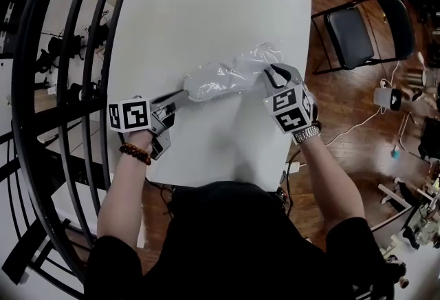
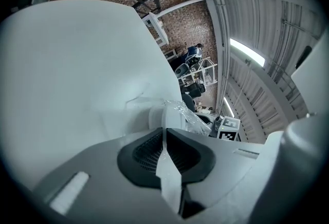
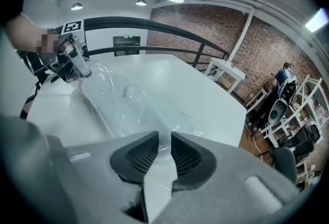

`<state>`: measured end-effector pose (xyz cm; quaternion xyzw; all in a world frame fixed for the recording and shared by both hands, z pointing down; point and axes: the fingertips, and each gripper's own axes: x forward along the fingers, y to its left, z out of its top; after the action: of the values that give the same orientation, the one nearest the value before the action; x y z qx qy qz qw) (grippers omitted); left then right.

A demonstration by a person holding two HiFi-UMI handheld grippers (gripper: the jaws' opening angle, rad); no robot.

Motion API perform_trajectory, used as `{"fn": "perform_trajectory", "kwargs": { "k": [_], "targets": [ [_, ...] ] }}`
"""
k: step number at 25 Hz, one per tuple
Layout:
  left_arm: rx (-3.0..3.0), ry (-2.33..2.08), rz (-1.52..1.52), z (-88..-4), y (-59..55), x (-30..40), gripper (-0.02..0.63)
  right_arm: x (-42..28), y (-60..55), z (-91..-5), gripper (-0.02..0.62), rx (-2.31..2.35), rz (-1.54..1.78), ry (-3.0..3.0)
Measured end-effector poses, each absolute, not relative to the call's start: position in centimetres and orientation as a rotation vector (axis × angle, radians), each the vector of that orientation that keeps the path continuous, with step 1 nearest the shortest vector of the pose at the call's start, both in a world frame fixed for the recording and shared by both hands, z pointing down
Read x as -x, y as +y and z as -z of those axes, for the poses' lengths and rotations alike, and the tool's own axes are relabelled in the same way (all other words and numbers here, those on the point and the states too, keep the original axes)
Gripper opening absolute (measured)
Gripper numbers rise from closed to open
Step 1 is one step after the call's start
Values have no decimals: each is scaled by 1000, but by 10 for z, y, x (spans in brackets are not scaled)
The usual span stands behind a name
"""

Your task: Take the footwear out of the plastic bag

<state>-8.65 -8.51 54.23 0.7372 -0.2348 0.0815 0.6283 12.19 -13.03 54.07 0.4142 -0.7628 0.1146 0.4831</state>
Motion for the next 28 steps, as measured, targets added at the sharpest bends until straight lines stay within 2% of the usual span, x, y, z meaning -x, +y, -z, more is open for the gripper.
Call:
{"fn": "perform_trajectory", "kwargs": {
  "k": [28],
  "targets": [
    [-1648, -669, -59, -529, -87, 143, 38, -179, -120, -540, 63, -1148, -333, -1719]
  ]
}}
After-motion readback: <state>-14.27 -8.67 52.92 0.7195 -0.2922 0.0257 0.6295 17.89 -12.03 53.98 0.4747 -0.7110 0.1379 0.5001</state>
